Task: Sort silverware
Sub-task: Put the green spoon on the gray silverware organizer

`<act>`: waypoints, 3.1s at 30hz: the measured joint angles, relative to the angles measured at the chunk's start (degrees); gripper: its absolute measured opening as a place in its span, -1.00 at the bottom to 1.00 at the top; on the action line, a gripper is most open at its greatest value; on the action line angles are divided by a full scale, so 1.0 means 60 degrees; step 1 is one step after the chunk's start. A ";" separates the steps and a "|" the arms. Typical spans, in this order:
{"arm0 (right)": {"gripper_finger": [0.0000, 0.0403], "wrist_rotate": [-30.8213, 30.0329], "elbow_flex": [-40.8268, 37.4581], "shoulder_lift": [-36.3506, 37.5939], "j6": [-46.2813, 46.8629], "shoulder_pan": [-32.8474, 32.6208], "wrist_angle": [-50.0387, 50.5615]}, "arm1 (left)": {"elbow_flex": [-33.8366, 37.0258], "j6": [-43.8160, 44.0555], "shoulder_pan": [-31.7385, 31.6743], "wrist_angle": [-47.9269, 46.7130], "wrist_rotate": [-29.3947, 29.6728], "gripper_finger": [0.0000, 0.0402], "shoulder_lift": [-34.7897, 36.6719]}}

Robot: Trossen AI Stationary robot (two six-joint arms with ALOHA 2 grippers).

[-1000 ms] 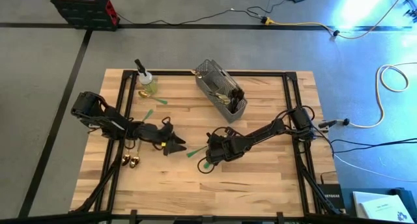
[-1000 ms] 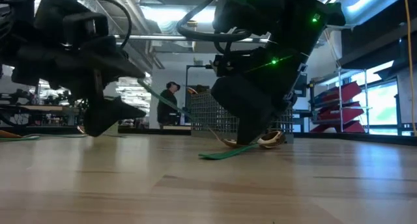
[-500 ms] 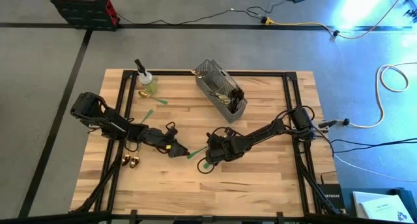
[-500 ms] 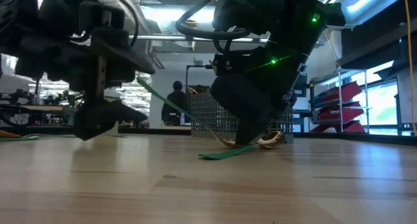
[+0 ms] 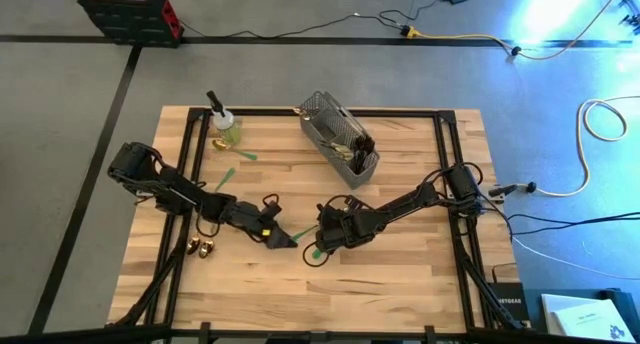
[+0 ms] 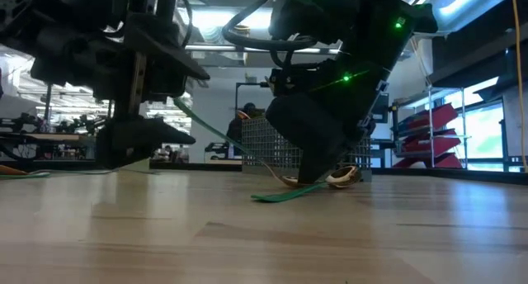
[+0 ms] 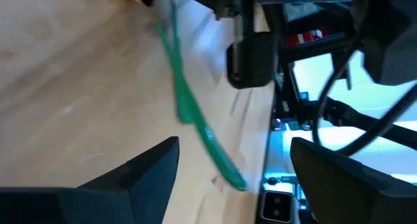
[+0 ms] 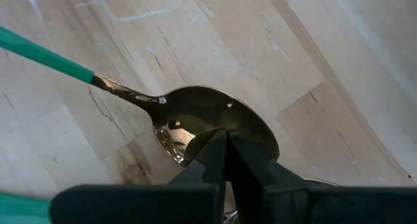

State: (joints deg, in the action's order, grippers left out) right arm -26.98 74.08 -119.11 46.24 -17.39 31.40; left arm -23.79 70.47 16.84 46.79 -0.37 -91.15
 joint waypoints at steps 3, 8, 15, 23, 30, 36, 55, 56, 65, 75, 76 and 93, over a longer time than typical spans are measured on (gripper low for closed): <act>-1.00 -0.0039 -0.0001 -0.0004 0.0000 0.0000 0.0003 | -0.0134 0.0098 0.0000 -0.0193 -0.0196 0.37 0.0000; -1.00 -0.0055 -0.0004 -0.0004 0.0000 0.0000 0.0004 | -0.0252 0.0019 -0.0169 -0.0546 -0.0186 0.36 0.0000; -1.00 -0.0058 -0.0004 -0.0004 -0.0004 0.0000 0.0000 | -0.0252 -0.0097 -0.0270 -0.0637 -0.0180 0.35 0.0000; -1.00 -0.0062 -0.0004 -0.0004 0.0000 0.0000 0.0000 | -0.0252 -0.0276 -0.0226 -0.0694 -0.0170 -0.16 0.0000; -1.00 -0.0066 -0.0007 -0.0004 0.0000 0.0000 0.0000 | -0.0598 -0.0551 0.0104 -0.0970 -0.0057 -0.27 -0.0011; -1.00 -0.0066 -0.0007 -0.0004 0.0018 0.0000 0.0000 | -0.0951 -0.0787 0.0073 -0.2005 0.0027 -0.28 -0.0015; -1.00 -0.0095 -0.0011 -0.0004 0.0036 0.0000 0.0094 | -0.0940 -0.1277 -0.0208 -0.2172 0.0170 -0.80 -0.0022; -1.00 -0.0096 -0.0015 0.0000 0.0035 0.0000 0.0107 | -0.0933 -0.1341 -0.0211 -0.2232 0.0191 -0.83 -0.0029; -0.91 -0.0376 -0.0029 -0.0007 -0.0062 -0.0469 0.0168 | -0.0908 -0.2102 -0.0397 -0.2736 0.0162 -1.00 -0.0040; -0.41 -0.1673 0.0241 0.0732 -0.0259 -0.1097 0.0307 | -0.0962 -0.2626 -0.0532 -0.2546 -0.0162 -0.98 0.0077; -0.37 -0.1940 0.0304 0.0806 -0.0284 -0.1158 0.0379 | -0.0969 -0.2636 -0.0532 -0.2519 -0.0193 -0.98 0.0087; -0.25 -0.5746 0.1947 0.2183 0.4485 -0.3575 0.6521 | -0.0073 -0.2873 -0.1024 -0.3291 0.0316 -0.99 0.2721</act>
State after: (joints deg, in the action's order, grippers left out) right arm -61.46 85.76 -106.01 73.15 -38.84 70.52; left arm -24.22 53.24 10.70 27.05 1.52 -74.83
